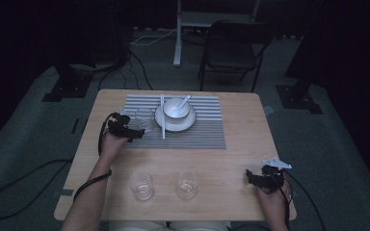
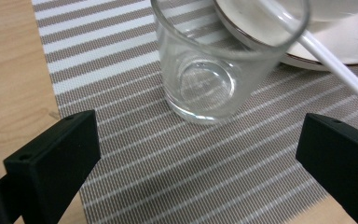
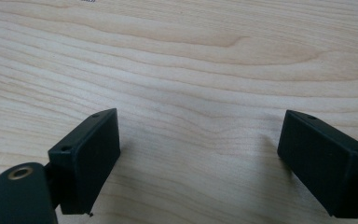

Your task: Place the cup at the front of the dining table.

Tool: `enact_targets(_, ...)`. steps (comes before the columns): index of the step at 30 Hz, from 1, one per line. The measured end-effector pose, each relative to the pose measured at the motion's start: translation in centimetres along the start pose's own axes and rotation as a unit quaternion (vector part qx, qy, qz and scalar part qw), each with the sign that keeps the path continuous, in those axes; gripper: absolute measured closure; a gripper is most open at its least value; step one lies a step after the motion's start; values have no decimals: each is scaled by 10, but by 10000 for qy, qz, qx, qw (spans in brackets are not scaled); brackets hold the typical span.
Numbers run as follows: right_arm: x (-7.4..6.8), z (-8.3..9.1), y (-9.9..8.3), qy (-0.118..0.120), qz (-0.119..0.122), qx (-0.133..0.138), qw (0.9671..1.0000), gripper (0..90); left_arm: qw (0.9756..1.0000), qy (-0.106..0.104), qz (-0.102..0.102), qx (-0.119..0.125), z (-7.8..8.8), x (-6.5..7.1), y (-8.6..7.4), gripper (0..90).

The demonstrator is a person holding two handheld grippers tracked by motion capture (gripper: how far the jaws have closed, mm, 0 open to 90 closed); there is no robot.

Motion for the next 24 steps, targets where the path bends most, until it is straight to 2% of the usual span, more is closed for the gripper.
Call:
enact_targets(2, 0, 0, 0, 0, 0, 0, 10000, 123, 10000, -17, -45, 21, 5, 0, -3, 0)
enact_targets(7, 0, 0, 0, 0, 2, 2, 10000, 124, 9999, -77, 31, 150, 15, -2, -13, 0)
enact_targets(12, 0, 0, 0, 0, 3, 2, 10000, 123, 9999, -35, 44, 109, 20, -6, -28, 0)
enact_targets(16, 0, 0, 0, 1, 1, 1, 10000, 123, 9994, -14, 164, 297, 28, -11, -40, 0)
enact_targets(24, 0, 0, 0, 0, 1, 1, 10000, 123, 9994, -35, 151, 296, 41, -15, -56, 0)
Point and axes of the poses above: each handheld gripper's, and its own axes: z roughly backward along the jaws, y roughly out of its top, x roughly to its right, the point moved 3 cm from there along -z, roughly forward along the jaws, and after that the axes turned 3 degrees about -y, right-handed, at the moved point
